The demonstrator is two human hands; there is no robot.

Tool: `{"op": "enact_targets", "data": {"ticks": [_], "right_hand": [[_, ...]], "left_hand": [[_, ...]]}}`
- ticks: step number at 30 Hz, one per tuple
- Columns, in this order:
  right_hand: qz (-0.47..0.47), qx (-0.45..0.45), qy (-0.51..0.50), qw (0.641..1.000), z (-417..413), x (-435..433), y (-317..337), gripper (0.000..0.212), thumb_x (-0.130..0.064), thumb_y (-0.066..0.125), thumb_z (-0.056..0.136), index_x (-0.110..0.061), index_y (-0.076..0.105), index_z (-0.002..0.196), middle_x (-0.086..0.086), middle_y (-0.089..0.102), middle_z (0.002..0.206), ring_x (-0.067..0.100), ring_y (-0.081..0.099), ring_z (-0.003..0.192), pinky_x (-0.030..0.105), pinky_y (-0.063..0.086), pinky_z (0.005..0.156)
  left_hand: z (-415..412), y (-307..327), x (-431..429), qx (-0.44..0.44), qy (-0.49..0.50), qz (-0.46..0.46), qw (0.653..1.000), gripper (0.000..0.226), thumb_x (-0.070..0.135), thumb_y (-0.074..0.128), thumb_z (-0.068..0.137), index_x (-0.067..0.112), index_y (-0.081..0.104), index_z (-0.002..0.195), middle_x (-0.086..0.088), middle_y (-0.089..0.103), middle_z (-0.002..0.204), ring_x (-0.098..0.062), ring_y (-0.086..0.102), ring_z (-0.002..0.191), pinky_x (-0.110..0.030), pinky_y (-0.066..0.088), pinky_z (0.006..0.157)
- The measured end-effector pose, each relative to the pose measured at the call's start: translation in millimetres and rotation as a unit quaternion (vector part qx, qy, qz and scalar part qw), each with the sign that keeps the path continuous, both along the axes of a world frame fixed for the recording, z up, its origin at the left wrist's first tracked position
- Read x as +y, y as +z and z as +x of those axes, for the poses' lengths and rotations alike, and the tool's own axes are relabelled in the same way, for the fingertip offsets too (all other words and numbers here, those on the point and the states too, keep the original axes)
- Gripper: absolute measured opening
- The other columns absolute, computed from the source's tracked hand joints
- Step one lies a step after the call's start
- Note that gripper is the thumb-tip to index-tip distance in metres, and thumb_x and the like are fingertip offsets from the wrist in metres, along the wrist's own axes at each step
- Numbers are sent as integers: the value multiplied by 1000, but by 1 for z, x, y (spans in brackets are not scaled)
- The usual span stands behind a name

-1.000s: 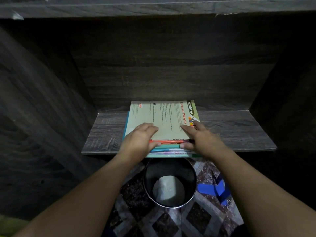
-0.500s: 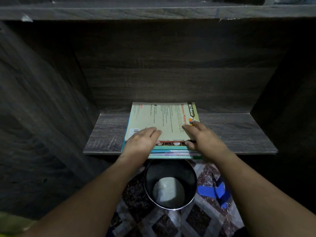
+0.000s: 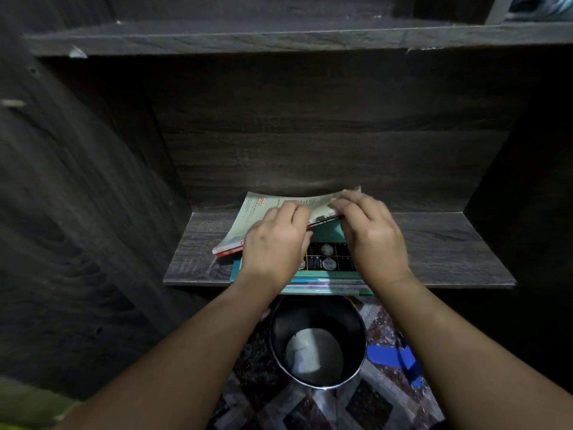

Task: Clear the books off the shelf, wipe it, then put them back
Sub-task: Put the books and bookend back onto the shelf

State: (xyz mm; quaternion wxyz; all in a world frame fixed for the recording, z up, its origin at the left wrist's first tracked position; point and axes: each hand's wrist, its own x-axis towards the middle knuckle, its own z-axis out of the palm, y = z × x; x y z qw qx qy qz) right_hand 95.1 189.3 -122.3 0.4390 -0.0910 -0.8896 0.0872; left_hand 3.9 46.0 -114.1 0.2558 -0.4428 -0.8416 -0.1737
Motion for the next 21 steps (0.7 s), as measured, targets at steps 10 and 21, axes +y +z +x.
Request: {"op": "enact_targets", "data": {"ticks": [10,21], "right_hand": [[-117,-178,93,973,-3,-29,-11,48,-15,64,88,-16,49,134,8,46,140,28,55,118,41,50,94],[11,-474,58,878,-6,-30,-45,78,-47,59,87,-39,14,151,1,11,160,21,12,147,37,18,116]], "left_hand": [[-28,37,-39,-68,135,143,978,20,19,64,88,6,54,100,-11,54,99,-33,60,78,-38,41,58],[-61,45,-99,-126,279,285,908,67,13,61,91,13,23,146,-13,43,139,-40,60,100,-48,48,83]]}}
